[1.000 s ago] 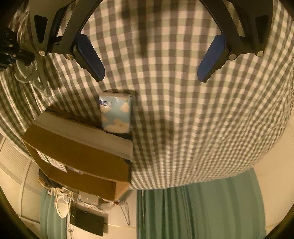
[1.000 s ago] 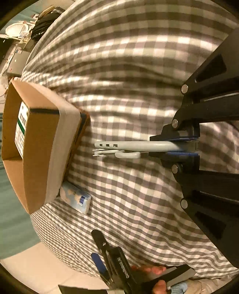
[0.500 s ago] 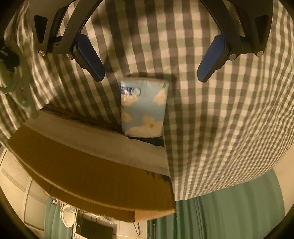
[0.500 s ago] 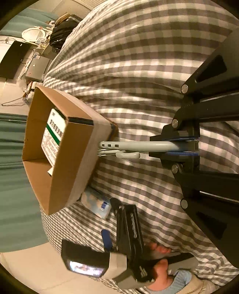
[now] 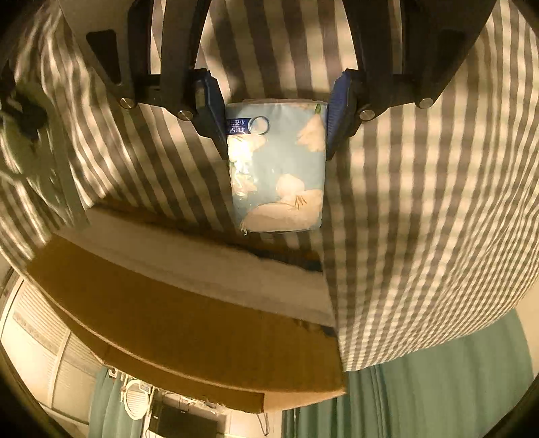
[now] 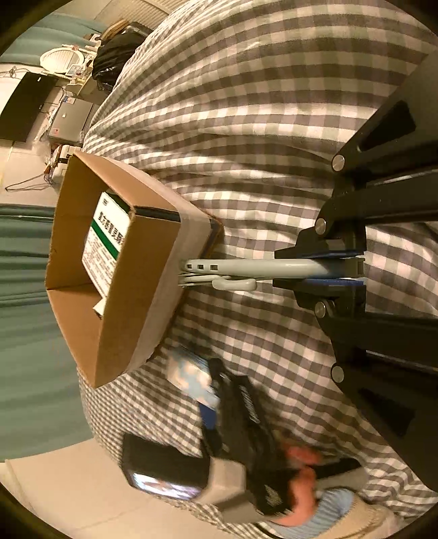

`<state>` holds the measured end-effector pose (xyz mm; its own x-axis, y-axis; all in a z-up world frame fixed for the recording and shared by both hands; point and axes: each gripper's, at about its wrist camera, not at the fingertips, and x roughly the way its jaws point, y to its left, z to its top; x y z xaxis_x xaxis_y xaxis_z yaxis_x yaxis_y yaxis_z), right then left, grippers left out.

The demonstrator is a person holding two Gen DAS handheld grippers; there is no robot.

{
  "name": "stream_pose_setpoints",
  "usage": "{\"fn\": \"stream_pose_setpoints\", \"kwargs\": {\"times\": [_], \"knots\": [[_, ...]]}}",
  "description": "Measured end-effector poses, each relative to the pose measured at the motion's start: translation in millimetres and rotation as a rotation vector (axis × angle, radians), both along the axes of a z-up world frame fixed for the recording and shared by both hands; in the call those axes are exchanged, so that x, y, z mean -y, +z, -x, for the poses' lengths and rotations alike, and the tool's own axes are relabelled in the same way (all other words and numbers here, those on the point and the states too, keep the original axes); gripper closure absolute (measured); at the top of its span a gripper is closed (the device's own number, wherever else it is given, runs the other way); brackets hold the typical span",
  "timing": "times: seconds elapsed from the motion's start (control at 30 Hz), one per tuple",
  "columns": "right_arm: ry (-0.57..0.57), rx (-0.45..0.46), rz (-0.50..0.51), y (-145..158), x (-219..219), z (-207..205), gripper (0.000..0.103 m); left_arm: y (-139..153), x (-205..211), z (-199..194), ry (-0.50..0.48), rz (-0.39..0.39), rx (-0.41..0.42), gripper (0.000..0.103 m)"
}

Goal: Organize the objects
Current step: 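Drop the tissue pack and grey clip into the cardboard box, open both grippers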

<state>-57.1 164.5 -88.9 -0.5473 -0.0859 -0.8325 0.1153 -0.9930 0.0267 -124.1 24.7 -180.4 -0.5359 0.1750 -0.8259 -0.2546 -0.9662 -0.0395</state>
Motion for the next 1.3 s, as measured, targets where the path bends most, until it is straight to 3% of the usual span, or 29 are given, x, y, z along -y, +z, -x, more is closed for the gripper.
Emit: {"fn": "stream_pose_setpoints", "kwargs": {"times": [0.13, 0.23, 0.43, 0.67, 0.77, 0.87, 1.0, 1.13, 1.3], "knots": [[0.012, -0.03, 0.016, 13, 3, -6, 0.095, 20, 8, -26, 0.007, -0.027, 0.021, 0.05], [0.034, -0.081, 0.042, 37, 6, -12, 0.095, 50, 11, -43, -0.008, -0.029, -0.012, 0.05], [0.044, -0.214, 0.135, 107, -12, -14, 0.095, 147, 22, -50, -0.016, -0.051, -0.152, 0.05], [0.021, -0.399, 0.106, 197, -45, 10, 0.095, 242, 16, -27, -0.016, -0.095, -0.291, 0.05], [0.016, -0.461, 0.081, 231, -54, 35, 0.095, 270, 11, -3, 0.006, -0.146, -0.306, 0.05], [0.018, -0.46, 0.078, 245, -57, 62, 0.095, 286, 2, 24, 0.028, -0.147, -0.322, 0.05], [0.066, -0.398, 0.032, 229, -46, 113, 0.095, 267, -15, 56, 0.04, -0.106, -0.312, 0.05], [0.123, -0.289, -0.033, 171, -32, 164, 0.095, 211, -33, 82, 0.037, -0.086, -0.22, 0.05], [0.219, -0.2, -0.13, 107, -29, 198, 0.095, 152, -49, 99, 0.011, -0.045, -0.147, 0.05]]}}
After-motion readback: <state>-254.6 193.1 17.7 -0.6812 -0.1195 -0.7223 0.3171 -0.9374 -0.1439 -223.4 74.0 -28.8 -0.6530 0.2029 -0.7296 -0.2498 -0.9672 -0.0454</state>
